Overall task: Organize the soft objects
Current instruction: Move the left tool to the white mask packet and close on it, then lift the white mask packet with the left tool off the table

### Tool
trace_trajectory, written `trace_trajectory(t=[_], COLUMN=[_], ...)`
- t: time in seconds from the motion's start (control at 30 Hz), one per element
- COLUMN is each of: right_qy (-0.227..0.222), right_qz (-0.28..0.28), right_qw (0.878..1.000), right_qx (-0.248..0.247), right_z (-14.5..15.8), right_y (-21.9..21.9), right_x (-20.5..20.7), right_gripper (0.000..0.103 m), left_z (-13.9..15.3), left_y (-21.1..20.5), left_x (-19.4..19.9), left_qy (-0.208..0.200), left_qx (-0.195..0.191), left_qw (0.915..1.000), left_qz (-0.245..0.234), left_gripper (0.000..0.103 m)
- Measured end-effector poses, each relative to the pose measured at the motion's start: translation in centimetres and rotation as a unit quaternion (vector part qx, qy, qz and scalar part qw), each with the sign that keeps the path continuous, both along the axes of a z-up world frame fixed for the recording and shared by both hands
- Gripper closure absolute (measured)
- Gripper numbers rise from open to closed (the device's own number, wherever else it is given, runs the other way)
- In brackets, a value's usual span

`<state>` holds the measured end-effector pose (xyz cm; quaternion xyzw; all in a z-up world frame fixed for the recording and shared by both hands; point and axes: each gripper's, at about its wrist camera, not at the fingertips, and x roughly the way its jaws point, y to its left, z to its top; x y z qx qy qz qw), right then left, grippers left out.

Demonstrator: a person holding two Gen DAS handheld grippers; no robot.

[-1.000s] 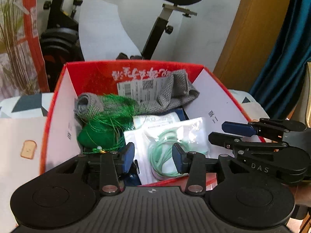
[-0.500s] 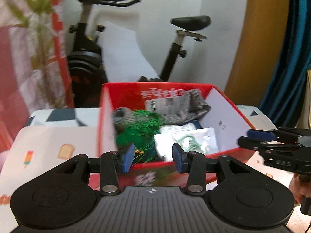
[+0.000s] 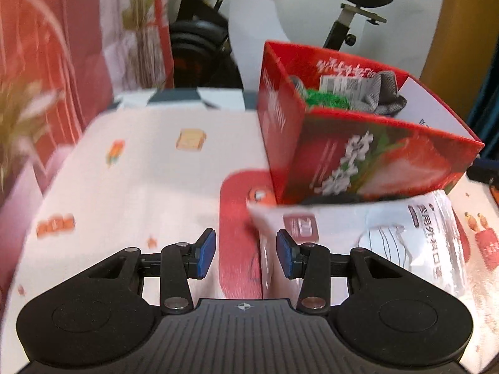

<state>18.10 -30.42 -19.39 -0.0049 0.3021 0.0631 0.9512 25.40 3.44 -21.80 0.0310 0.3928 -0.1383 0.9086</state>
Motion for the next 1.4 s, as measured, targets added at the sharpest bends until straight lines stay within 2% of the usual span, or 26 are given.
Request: trace_trajectory(t=[0.17,0.33,0.6,0.83,1.2,1.4], right_qy=[0.041,0.068,0.125,0.146,0.176,0.185], right_qz=[-0.005,-0.005,-0.003,0.005,0.011,0.018], right_qw=[0.999,0.997,0.990,0.986,0.979,0.976], right_qx=[0.013,0.025,0.068,0.086,0.101,0.111], right_z=[-2.1,-3.3,-5.0,-5.0,-5.9,-6.2], right_y=[0.3,0.6,0.1,0.3,0.2,0.2], right_x=[-0.7,-1.2,-0.3,1.2,3.4,4.2], right_gripper=[0.066,0.055,0.042,0.035,0.032,0.029], left_z=[-1.6,-2.8,-4.0,-3.8,-3.9,-5.0], left_y=[0.5,0.0,-1.0,-1.5,-2.0,-1.3], left_x=[-0.6,-1.1,-1.1,0.7,3.2,3.4], left_qy=[0.030,0.047,0.064,0.072,0.088,0.105], left_qx=[-0.043,-0.075,-0.089,-0.092,-0.092,-0.117], left_qw=[0.9986,0.9961,0.9939,0.9930,0.9915,0.9873], left_qz=[0.004,-0.004,-0.012,-0.018,-0.024,-0.018], left_gripper=[0.058,0.051,0.051,0.048,0.040,0.039])
